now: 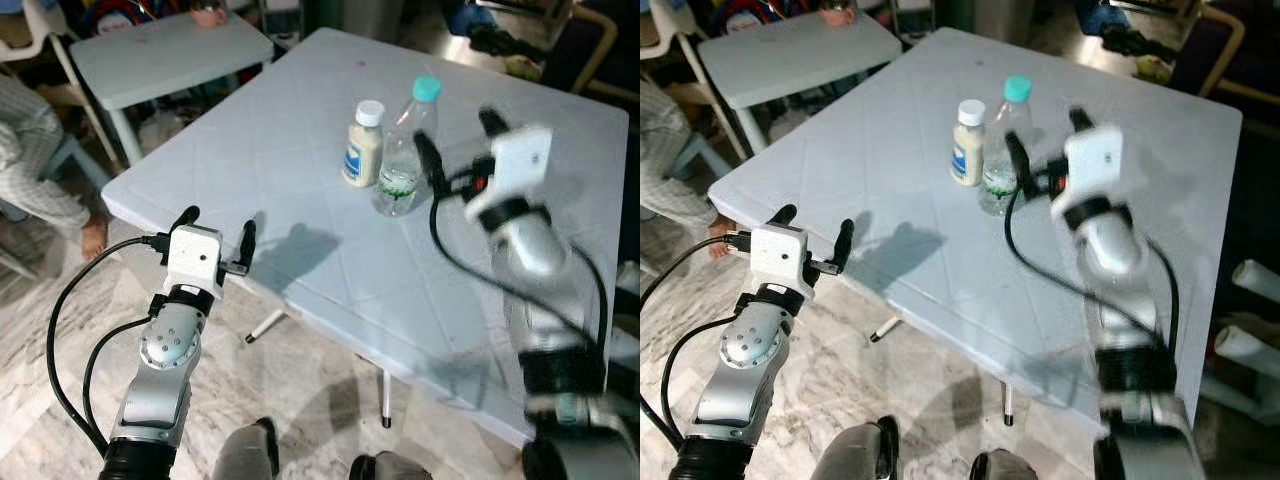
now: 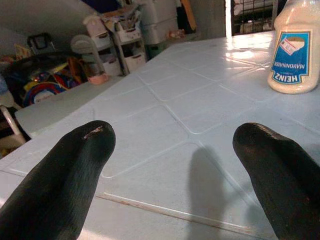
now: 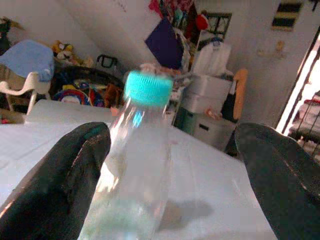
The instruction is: Restocking fridge
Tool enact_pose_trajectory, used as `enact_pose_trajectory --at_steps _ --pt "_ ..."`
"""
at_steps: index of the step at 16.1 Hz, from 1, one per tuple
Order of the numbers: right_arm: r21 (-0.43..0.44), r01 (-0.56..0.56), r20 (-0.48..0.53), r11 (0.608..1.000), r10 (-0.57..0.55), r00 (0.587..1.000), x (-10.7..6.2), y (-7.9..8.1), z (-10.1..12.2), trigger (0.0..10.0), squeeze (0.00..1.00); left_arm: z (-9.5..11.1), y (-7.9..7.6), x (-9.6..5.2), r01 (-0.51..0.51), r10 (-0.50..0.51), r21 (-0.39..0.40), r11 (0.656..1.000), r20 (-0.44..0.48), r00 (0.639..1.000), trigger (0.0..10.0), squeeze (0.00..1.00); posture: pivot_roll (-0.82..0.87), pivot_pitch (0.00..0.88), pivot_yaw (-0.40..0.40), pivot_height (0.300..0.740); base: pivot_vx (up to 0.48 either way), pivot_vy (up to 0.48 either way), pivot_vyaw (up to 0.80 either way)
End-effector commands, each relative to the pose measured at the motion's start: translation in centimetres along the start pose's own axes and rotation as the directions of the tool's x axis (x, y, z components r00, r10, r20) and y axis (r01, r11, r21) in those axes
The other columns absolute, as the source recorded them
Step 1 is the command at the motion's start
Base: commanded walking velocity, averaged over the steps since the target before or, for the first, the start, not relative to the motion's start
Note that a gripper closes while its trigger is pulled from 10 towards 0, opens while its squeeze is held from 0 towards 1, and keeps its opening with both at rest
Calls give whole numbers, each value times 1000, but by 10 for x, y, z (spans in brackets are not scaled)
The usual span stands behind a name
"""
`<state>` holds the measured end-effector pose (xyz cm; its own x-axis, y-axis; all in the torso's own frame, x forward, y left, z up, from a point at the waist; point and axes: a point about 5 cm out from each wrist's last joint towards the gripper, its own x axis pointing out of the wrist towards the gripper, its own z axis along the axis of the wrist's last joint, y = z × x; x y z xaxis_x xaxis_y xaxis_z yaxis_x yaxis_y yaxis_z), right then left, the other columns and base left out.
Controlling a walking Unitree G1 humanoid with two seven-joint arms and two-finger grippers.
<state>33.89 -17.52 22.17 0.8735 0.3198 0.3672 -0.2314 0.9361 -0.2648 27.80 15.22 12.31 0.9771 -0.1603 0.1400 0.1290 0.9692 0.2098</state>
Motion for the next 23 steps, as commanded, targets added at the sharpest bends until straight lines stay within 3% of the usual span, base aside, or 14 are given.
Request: enact_pose_trajectory --at_steps 1,4,7,8,10,13,14,15,16,17,19,23 --pt "13 -13 21 1000 13 1000 6 -2 3 10000 0 1 1 -3 8 -8 17 1000 -4 1000 10000 0 109 137 7 740 0 0 0" --pt "48 -57 61 997 54 997 26 -4 14 10000 0 1 3 -5 1 0 22 1000 -13 1000 10000 0 125 141 9 740 0 0 0" --pt "92 -132 73 987 126 989 37 6 17 10000 0 1 5 -6 2 -1 28 1000 -20 1000 10000 0 132 139 10 740 0 0 0" --pt "122 -141 60 983 134 989 42 9 16 3725 0 0 4 -5 7 -6 28 1000 -23 1000 10000 0 133 136 7 740 0 0 0" --pt "138 -139 26 981 137 990 45 11 12 0 0 0 4 -5 13 -12 23 1000 -27 1000 10000 0 134 133 4 740 0 0 0" --pt "127 -104 -44 986 111 993 46 11 4 0 0 -1 1 -5 22 -21 15 1000 -33 999 10000 0 131 129 2 740 0 0 0" --pt "127 -72 -75 989 82 994 49 7 3 1647 0 -2 -1 -5 32 -32 6 999 -37 999 10000 0 129 127 3 740 0 0 0" --pt "129 -59 -86 990 70 994 50 4 3 2667 0 -2 -2 -5 41 -40 1 999 -39 998 10000 0 128 126 3 740 0 0 0" --pt "142 -52 -93 989 66 994 51 3 2 4235 0 -2 -3 -5 44 -44 -1 999 -41 998 10000 0 127 126 4 740 0 0 0" --pt "148 -42 -108 988 58 992 52 2 0 9804 0 -3 -4 -5 50 -50 -3 999 -44 998 10000 0 126 127 3 740 0 0 0" --pt "168 -38 -119 985 59 991 54 1 -1 10000 0 -3 -4 -5 53 -53 -4 999 -46 998 10000 0 126 129 2 740 0 0 0" --pt "108 -86 -109 990 98 989 59 2 3 10000 0 -4 -5 -6 54 -55 -8 998 -51 997 10000 0 128 132 -3 740 0 0 0"
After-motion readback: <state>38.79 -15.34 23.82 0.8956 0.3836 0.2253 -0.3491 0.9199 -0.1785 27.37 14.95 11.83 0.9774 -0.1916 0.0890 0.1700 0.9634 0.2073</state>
